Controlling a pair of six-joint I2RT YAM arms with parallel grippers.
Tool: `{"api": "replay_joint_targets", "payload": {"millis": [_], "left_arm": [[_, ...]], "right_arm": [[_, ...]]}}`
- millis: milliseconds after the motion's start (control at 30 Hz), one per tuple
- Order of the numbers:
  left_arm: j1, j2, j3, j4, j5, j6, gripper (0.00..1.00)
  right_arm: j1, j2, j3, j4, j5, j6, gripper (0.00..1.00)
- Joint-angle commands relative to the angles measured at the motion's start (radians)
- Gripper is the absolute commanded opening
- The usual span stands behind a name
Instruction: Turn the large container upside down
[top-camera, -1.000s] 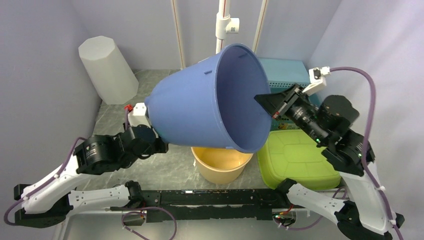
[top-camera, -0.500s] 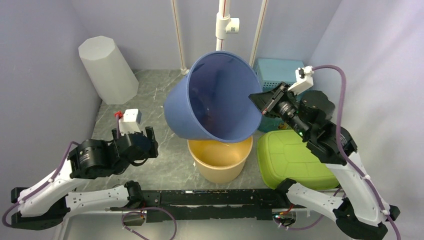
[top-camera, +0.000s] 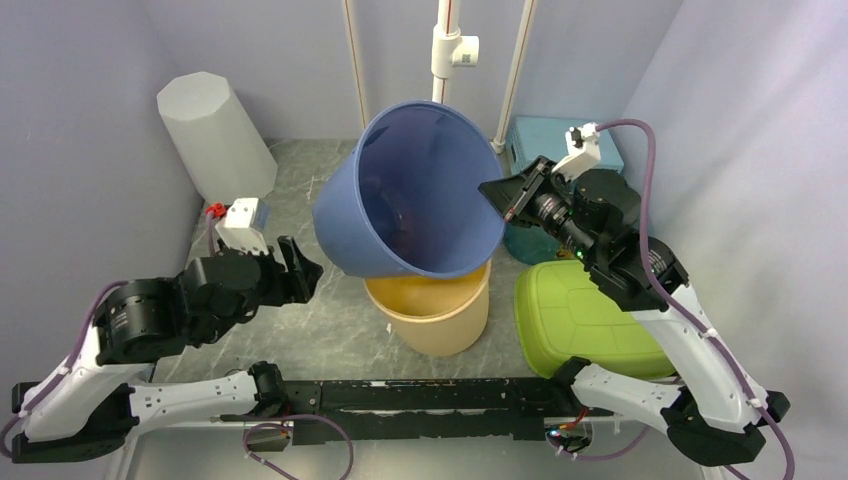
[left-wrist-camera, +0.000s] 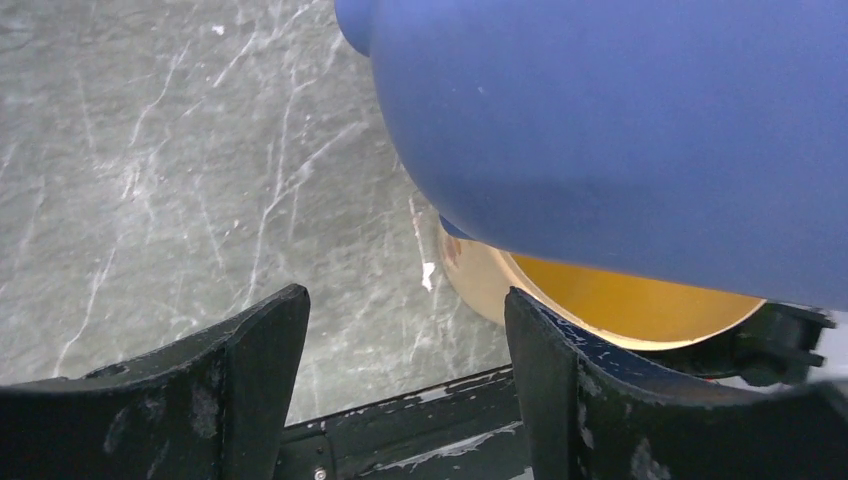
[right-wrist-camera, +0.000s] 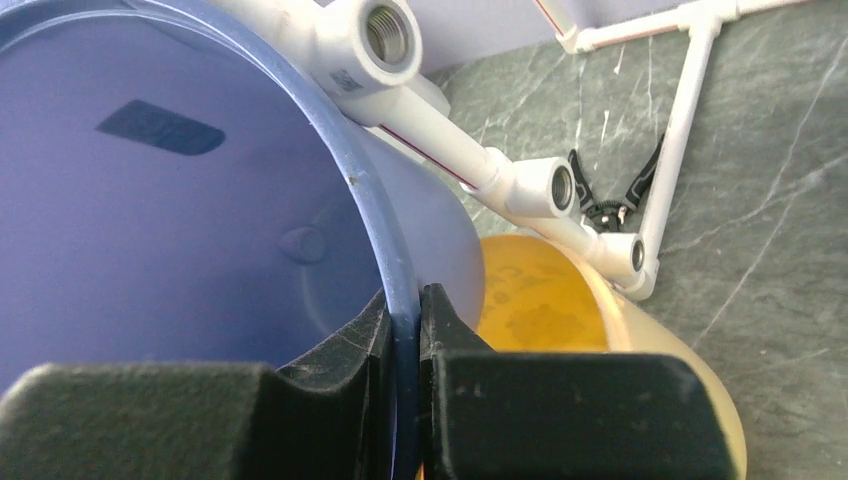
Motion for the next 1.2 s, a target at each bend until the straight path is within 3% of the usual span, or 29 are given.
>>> {"api": "replay_joint_targets", "payload": {"millis": [0,400,467,633,900,1167], "left_arm": [[-0.004,0.023,0.066,0.066,0.028,0.082,0.76],[-0.003,0.002,0.194,0.098,0.028,0.154,0.72],[-0.004,0.011,0.209,0.093,0.029,0.159,0.72],[-0.004,0.004,0.212,0.099,0.027,0.159,0.73],[-0.004,-0.024,0.209,0.119,0.042,0.172,0.73],[-0.004,-0.001,0.206,0.122,0.048,0.175,0.74]], "right_arm": [[-0.002,-0.036,0.099,0.094,0.004,-0.011,0.00],[0.015,0.048,0.133,0.148,-0.060,-0.007,0.00],[0.045,0.085,0.150,0.151,-0.031,-0.030,0.00],[0.209,0.144,0.165,0.170,0.212,-0.131,0.00],[0.216,0.094,0.209,0.134,0.272,-0.147,0.00],[0.215,0.032,0.243,0.105,0.225,-0.133,0.00]]}}
